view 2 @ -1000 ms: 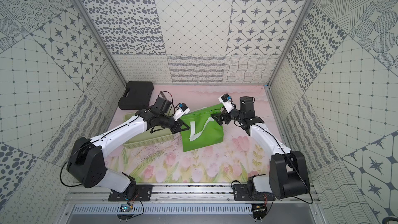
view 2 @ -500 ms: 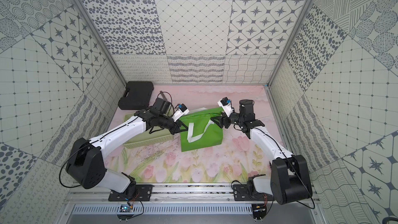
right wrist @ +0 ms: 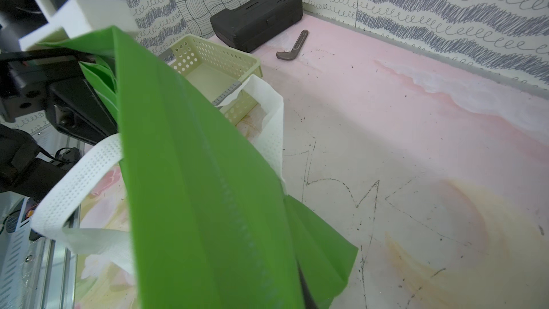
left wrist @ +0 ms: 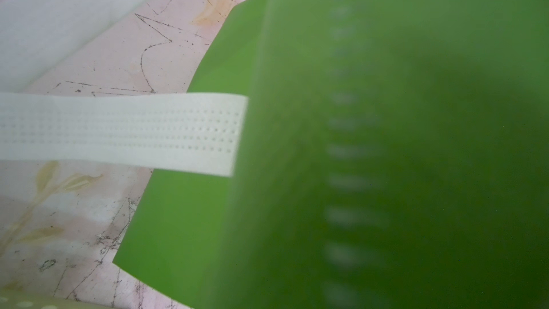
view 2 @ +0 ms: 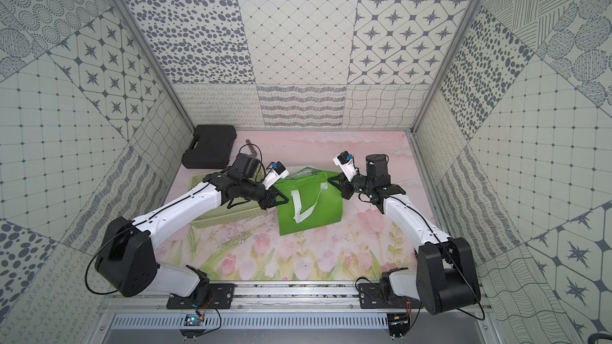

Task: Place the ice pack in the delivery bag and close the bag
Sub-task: Close the delivery bag at the center of the board.

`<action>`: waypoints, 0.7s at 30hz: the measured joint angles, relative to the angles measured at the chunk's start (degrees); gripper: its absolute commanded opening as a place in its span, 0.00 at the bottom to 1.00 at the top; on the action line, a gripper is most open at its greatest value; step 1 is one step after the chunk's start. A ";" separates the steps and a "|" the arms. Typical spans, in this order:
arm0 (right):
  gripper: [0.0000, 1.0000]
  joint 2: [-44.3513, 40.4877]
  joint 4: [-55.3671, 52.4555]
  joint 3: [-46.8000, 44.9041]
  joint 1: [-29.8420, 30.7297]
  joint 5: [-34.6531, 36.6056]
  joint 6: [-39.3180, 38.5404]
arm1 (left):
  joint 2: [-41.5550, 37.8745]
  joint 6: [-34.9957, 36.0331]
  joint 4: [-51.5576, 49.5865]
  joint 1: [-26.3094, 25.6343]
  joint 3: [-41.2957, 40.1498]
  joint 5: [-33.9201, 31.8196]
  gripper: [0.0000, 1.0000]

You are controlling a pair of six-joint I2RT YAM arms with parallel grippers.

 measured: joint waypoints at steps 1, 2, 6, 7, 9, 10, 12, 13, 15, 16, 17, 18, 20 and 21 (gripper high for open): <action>0.00 0.00 -0.02 0.00 0.00 0.13 0.17 | 0.00 -0.17 0.15 0.00 -0.13 -0.07 0.10; 0.00 -0.02 0.00 -0.07 0.02 0.42 0.33 | 0.00 -0.11 0.39 0.00 -0.15 -0.15 0.08; 0.00 -1.64 0.02 -0.87 -0.02 1.38 0.37 | 0.02 -0.35 1.40 0.00 -0.17 -0.83 0.04; 0.00 -2.25 0.00 -1.22 -0.04 1.62 0.39 | 0.02 -0.37 1.62 0.00 -0.20 -1.01 0.04; 0.00 -3.37 0.04 -1.92 -0.04 2.01 0.55 | 0.02 -0.48 2.01 0.00 -0.20 -1.20 0.03; 0.00 -3.91 0.07 -2.23 -0.07 2.21 0.57 | 0.04 -0.59 2.19 0.00 -0.20 -1.25 0.01; 0.00 -4.87 0.22 -2.78 -0.07 2.58 0.63 | 0.09 -0.81 2.51 0.07 -0.20 -1.38 0.00; 0.00 -5.44 0.31 -3.13 -0.07 2.80 0.74 | 0.13 -0.94 2.64 0.11 -0.20 -1.38 0.00; 0.00 -6.40 0.44 -3.80 -0.20 3.13 1.05 | 0.26 -1.25 3.08 0.17 -0.20 -1.33 0.00; 0.00 -7.04 0.46 -4.20 -0.33 3.26 1.36 | 0.37 -1.42 3.43 0.22 -0.20 -1.31 0.00; 0.00 -7.65 0.59 -4.66 -0.39 3.39 1.64 | 0.48 -1.49 3.80 0.24 -0.20 -1.22 0.00; 0.00 -8.33 0.72 -5.18 -0.44 3.52 1.90 | 0.70 -1.70 4.13 0.24 -0.15 -1.09 0.00; 0.14 -9.55 0.92 -6.08 -0.44 3.91 2.49 | 1.16 -2.10 4.59 0.26 0.02 -0.66 0.00; 0.27 -10.16 0.81 -6.38 -0.46 4.20 3.17 | 1.44 -2.32 4.68 0.28 0.15 -0.37 0.00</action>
